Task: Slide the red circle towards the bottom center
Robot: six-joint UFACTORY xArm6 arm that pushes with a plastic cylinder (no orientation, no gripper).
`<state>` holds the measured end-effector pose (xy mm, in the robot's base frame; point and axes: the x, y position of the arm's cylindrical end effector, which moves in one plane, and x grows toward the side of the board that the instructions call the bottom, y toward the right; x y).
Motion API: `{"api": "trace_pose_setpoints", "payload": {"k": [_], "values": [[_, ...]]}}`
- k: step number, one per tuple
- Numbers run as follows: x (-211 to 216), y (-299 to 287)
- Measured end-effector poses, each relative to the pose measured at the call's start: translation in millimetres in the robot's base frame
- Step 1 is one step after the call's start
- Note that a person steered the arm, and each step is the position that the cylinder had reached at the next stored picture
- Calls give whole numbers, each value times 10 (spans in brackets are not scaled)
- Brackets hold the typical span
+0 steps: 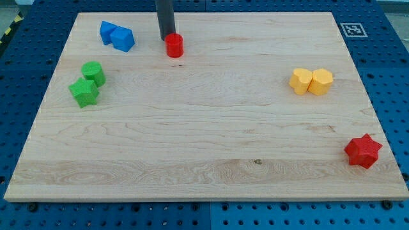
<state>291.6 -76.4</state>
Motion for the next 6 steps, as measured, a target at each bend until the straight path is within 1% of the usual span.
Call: {"api": "trace_pose_setpoints", "payload": {"k": [3,4,6], "values": [[922,654],[1205,778],[1886,745]]}}
